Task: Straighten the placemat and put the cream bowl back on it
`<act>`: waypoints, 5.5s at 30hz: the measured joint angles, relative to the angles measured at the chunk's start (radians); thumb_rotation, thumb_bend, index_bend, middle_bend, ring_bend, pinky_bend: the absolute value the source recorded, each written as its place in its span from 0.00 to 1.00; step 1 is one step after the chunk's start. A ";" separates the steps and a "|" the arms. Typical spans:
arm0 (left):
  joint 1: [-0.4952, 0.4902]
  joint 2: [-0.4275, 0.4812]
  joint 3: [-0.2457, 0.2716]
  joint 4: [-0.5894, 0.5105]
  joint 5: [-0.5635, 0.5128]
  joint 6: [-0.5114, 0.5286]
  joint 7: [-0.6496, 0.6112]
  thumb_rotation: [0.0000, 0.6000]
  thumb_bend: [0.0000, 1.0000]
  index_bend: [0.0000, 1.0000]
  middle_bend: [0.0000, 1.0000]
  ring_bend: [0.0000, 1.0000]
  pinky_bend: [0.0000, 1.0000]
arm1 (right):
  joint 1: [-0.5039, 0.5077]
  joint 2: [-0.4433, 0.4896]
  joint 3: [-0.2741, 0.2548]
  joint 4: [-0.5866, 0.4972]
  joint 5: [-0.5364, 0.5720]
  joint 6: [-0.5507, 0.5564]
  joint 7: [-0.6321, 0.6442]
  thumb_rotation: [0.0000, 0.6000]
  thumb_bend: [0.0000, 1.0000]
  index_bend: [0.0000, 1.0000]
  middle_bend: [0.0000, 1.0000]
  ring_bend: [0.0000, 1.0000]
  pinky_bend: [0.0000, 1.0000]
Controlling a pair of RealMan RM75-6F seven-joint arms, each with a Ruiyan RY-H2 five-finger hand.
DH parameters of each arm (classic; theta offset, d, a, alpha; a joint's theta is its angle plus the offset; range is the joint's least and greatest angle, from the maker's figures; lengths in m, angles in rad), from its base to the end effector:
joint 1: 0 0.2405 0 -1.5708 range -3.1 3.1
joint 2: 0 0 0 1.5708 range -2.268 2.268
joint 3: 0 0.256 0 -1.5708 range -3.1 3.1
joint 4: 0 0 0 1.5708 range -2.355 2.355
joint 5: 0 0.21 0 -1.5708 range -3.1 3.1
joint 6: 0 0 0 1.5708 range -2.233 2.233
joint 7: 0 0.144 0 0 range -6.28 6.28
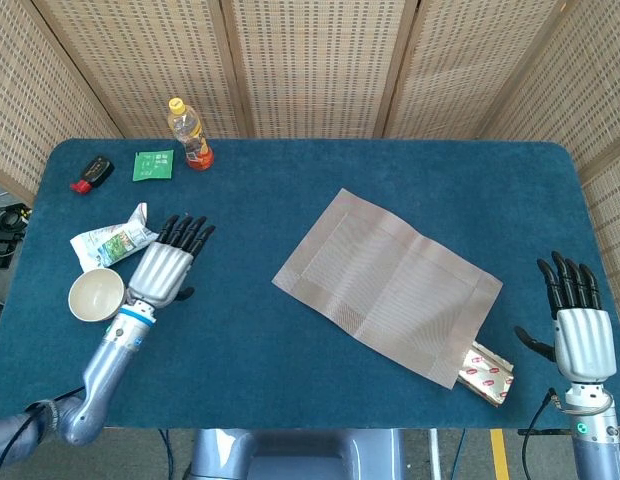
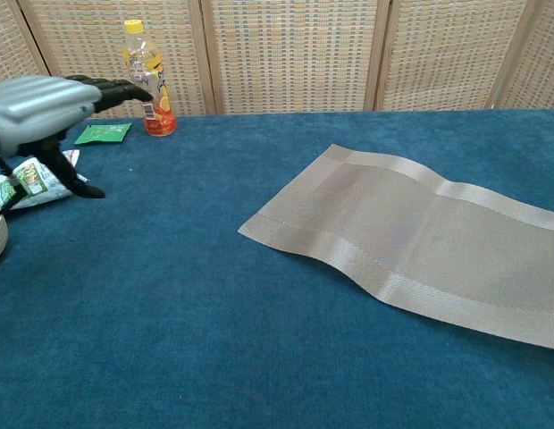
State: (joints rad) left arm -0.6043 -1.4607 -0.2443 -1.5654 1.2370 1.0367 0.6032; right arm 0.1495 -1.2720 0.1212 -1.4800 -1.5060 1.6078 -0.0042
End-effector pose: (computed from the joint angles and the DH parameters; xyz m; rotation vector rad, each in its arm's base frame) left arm -0.1627 0.3336 0.0284 -1.8164 -0.6276 -0.8338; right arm -0.2969 -0.2137 0.1481 1.2897 -0.7397 1.0860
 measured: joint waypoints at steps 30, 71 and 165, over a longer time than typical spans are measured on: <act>-0.404 -0.444 -0.027 0.552 -0.292 -0.235 0.221 1.00 0.00 0.00 0.00 0.00 0.00 | 0.004 0.016 0.050 0.057 0.051 -0.051 0.150 1.00 0.22 0.03 0.00 0.00 0.00; -0.491 -0.592 0.038 0.761 -0.069 -0.177 -0.038 1.00 0.44 0.16 0.00 0.00 0.00 | -0.003 0.022 0.061 0.050 0.036 -0.042 0.205 1.00 0.22 0.03 0.00 0.00 0.00; -0.027 0.038 0.424 -0.239 0.205 0.099 0.316 1.00 0.17 0.00 0.00 0.00 0.00 | -0.015 0.035 0.001 -0.030 -0.071 -0.010 0.147 1.00 0.22 0.05 0.00 0.00 0.00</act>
State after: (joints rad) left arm -0.6315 -1.4230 0.1800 -1.8041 1.4423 1.1352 0.9196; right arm 0.1341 -1.2367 0.1225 -1.5103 -1.5770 1.5979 0.1432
